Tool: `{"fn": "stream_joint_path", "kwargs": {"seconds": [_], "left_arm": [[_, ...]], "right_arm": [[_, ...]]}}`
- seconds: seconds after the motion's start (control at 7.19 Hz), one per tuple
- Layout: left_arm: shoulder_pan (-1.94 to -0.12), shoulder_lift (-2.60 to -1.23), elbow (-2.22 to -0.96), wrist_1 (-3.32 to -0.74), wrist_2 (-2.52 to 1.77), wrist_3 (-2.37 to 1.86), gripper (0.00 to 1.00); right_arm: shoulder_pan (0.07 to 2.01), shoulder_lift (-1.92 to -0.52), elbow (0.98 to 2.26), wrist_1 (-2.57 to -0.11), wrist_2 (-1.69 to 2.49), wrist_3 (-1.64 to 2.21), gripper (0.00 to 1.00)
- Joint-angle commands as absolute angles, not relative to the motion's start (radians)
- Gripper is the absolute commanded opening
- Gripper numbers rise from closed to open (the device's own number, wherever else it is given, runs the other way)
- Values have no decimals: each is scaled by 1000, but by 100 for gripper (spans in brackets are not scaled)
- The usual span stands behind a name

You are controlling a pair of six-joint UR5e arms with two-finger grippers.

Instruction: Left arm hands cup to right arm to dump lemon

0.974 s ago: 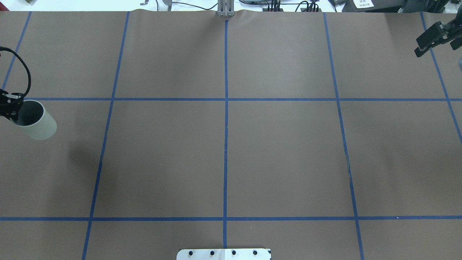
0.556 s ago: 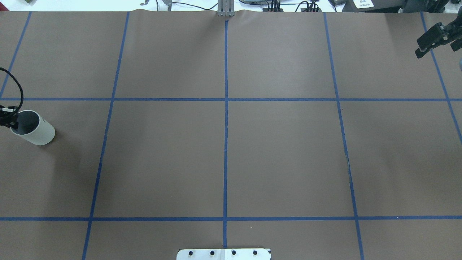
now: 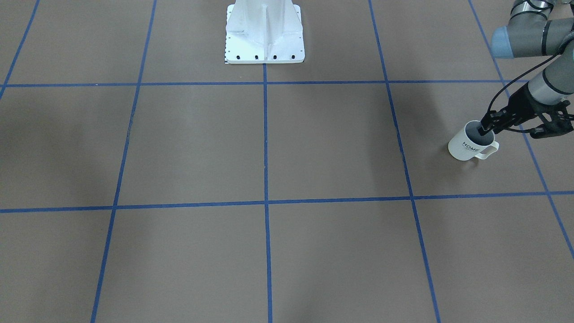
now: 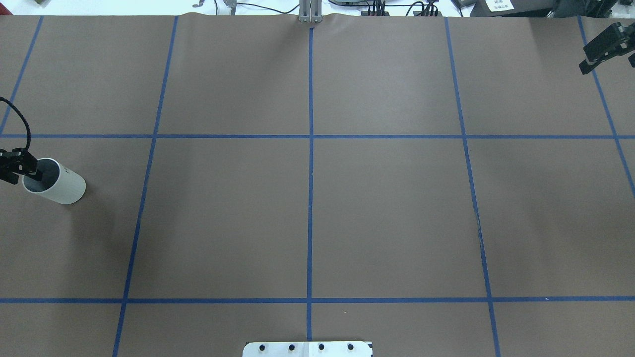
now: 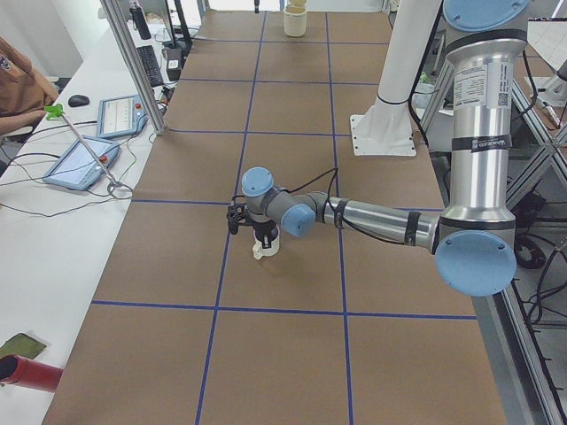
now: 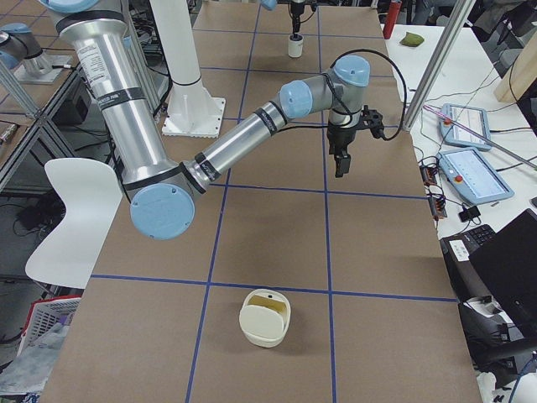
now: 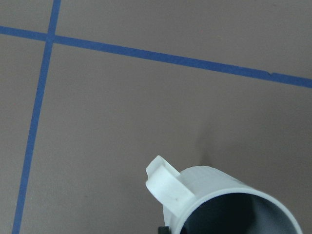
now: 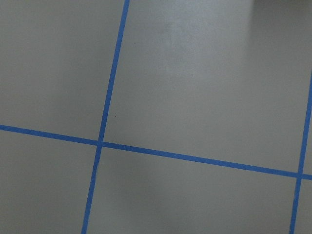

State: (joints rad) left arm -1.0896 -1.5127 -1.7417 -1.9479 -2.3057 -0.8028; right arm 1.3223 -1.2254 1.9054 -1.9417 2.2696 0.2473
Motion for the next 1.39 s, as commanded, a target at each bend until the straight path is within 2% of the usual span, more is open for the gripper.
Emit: {"fn": "stream_joint_path", "kwargs": {"seconds": [0.0, 0.28, 0.42, 0.56, 0.7, 0.97, 1.25], "left_arm": [[-1152, -1516, -1750, -1910, -2321, -773, 100], [-1306, -1593, -1776, -1649, -2315, -419, 100], [-1389, -1688, -1763, -1490, -2307, -223, 100], [-1457, -1727, -1723, -1442, -2298, -99, 100], [-1498, -1732, -1673, -1459, -2286, -83, 100], [-1519, -1723, -1649, -1457, -2289, -116, 100], [-1549, -1712, -1619, -1495, -2293, -169, 100]], "right_arm": [[1321, -1224, 1905, -1933, 2250, 246, 100], [1316, -1300, 1904, -1921, 2243, 246, 100], [1345, -1302, 1895, -1905, 2253, 247, 100], [1403, -1325, 1864, -1904, 2273, 235, 100], [1469, -1369, 1839, -1904, 2371, 109, 100], [1599, -1518, 1844, -1894, 2405, 3, 100], [1627, -1652, 1844, -1777, 2424, -20, 100]]}}
